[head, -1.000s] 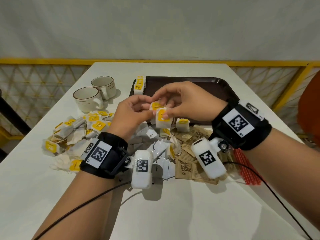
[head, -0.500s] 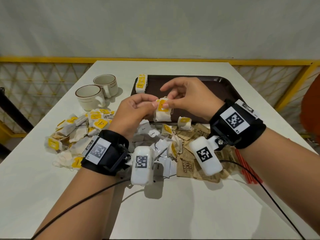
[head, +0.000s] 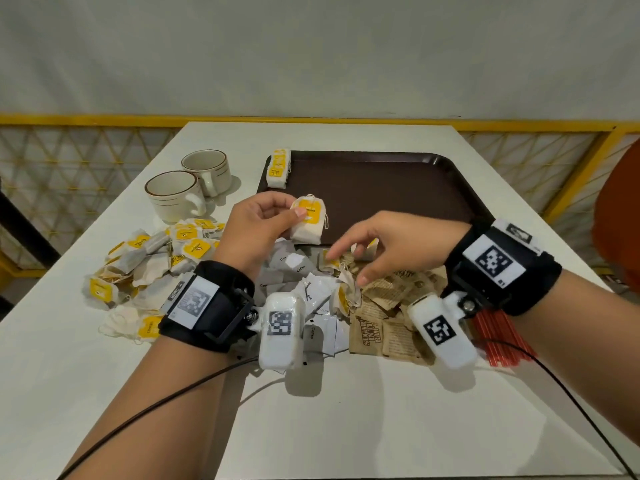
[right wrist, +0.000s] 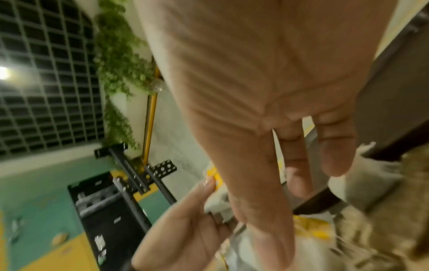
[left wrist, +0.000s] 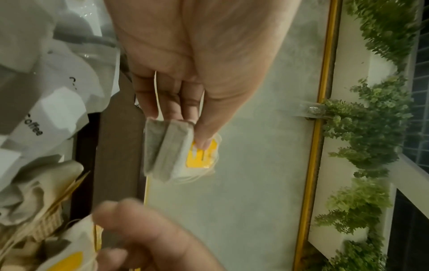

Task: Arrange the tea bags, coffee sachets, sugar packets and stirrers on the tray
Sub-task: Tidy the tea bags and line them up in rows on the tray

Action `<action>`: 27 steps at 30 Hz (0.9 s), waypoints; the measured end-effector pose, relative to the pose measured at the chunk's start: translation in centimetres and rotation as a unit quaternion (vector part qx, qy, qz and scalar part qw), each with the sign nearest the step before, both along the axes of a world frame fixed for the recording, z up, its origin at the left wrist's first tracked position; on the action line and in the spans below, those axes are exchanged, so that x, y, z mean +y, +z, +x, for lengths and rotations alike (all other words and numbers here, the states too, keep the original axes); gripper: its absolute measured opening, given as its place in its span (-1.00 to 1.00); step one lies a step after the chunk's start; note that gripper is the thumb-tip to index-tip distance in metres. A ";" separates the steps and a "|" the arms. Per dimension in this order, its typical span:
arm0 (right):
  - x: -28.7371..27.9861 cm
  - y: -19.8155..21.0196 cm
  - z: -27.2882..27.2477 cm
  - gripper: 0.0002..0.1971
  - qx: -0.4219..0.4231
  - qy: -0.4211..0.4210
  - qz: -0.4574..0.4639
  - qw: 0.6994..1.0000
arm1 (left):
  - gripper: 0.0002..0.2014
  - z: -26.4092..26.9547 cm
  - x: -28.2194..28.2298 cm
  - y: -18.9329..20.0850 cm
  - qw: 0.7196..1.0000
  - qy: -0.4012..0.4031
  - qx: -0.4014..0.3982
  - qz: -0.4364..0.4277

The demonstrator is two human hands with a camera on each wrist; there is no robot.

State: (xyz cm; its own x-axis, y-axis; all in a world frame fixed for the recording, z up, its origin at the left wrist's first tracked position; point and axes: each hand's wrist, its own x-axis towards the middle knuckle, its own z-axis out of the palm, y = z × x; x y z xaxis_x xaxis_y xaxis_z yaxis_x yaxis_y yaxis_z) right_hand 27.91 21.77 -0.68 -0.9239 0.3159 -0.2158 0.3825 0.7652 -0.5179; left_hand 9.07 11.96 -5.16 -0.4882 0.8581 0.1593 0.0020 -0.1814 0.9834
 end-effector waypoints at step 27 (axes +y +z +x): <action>-1.6 1.4 -0.8 -0.93 0.250 -0.122 -0.123 0.953 | -0.87 1.2 -0.3 0.3 0.999 -0.015 0.036 -0.017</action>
